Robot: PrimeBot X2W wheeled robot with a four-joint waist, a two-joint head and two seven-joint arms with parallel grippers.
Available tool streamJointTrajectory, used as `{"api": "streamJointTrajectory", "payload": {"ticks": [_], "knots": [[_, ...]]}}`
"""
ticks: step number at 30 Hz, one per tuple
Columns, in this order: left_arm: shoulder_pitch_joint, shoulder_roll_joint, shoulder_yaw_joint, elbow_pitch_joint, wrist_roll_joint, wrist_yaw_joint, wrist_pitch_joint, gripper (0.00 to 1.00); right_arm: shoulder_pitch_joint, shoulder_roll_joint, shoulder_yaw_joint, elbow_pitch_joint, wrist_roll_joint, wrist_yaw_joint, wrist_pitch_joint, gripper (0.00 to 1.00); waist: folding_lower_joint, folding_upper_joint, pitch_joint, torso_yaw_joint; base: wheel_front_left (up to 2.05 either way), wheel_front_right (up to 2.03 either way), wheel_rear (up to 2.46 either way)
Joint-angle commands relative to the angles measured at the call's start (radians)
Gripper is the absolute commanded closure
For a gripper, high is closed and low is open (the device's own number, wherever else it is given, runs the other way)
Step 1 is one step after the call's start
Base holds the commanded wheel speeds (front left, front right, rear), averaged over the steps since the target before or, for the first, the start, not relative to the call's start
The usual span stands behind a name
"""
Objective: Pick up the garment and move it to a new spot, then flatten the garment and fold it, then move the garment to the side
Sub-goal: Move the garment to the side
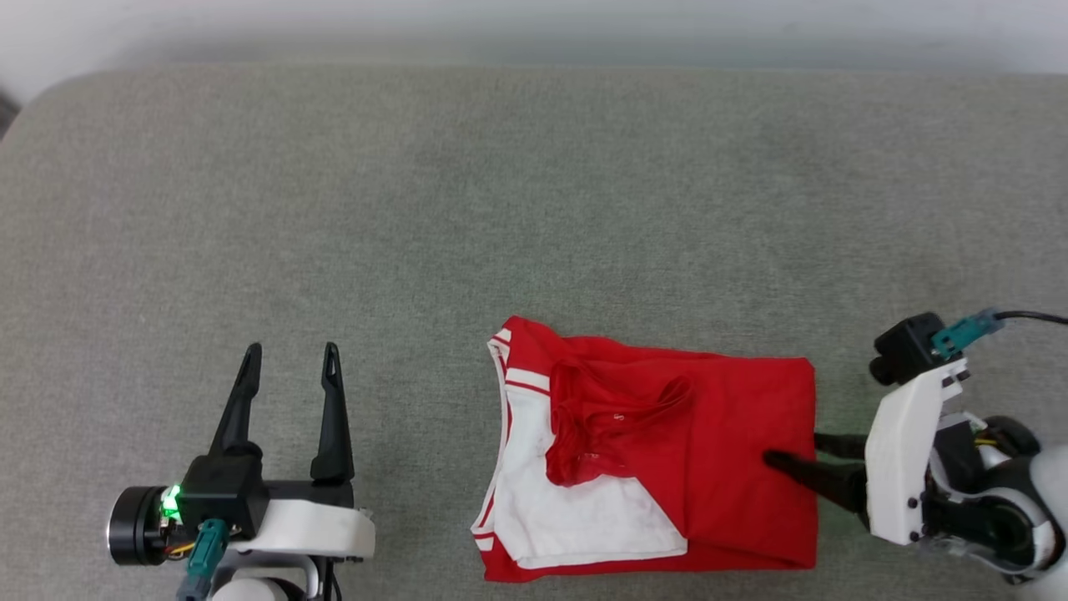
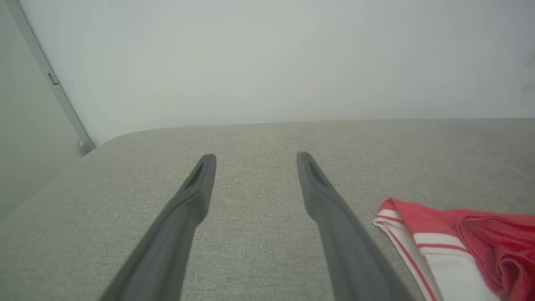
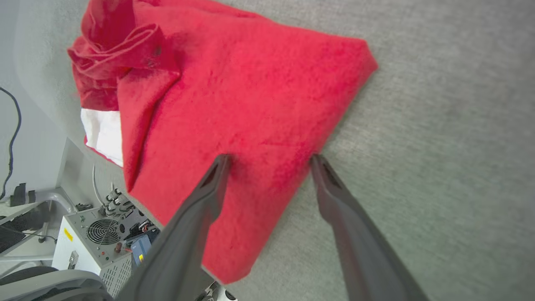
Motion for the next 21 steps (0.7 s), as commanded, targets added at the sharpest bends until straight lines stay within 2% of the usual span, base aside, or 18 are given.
{"api": "streamJointTrajectory", "payload": {"ticks": [1, 5, 12, 13, 14, 15, 20, 21], "knots": [[-0.015, -0.001, -0.002, -0.002, 0.004, -0.002, -0.002, 0.0, 0.006, 0.01, 0.004, 0.008, 0.008, -0.001, -0.006, 0.0, 0.0, 0.0, 0.021, 0.012, 0.0, 0.0, 0.0], [-0.037, -0.002, -0.007, -0.001, 0.004, -0.001, -0.002, 0.0, -0.002, 0.052, 0.049, 0.078, 0.038, -0.001, -0.025, 0.0, 0.0, 0.0, 0.052, 0.025, 0.0, 0.0, 0.0], [-0.058, -0.002, -0.014, 0.004, 0.001, 0.004, -0.002, 0.0, 0.0, 0.067, 0.193, 0.184, 0.011, -0.002, -0.064, 0.0, 0.0, 0.0, 0.077, 0.043, 0.0, 0.0, 0.0], [-0.058, -0.002, -0.015, 0.004, -0.001, 0.006, -0.002, 0.0, -0.009, 0.068, 0.205, 0.186, 0.009, -0.002, -0.084, 0.36, 0.0, 0.0, 0.077, 0.043, 0.0, 0.0, 0.0], [-0.058, -0.002, -0.015, 0.004, -0.001, 0.007, -0.002, 0.0, -0.019, 0.067, 0.209, 0.188, 0.008, -0.002, -0.105, 0.87, 0.0, 0.0, 0.076, 0.043, 0.0, 0.0, 0.0], [-0.055, -0.002, -0.015, 0.005, -0.002, 0.009, -0.002, 0.0, -0.031, 0.062, 0.217, 0.189, 0.009, -0.002, -0.119, 1.0, 0.0, 0.0, 0.073, 0.042, 0.0, 0.0, 0.0], [-0.032, -0.002, -0.022, 0.012, -0.008, 0.018, -0.002, 0.0, -0.101, 0.015, 0.219, 0.172, 0.017, -0.002, -0.212, 1.0, 0.0, 0.0, 0.045, 0.035, 0.0, 0.0, 0.0], [-0.019, -0.002, -0.017, 0.012, -0.012, 0.024, -0.002, 0.0, -0.144, -0.025, 0.231, 0.139, 0.005, -0.002, -0.253, 1.0, 0.0, 0.0, 0.018, 0.02, 0.0, 0.0, 0.0]]}}
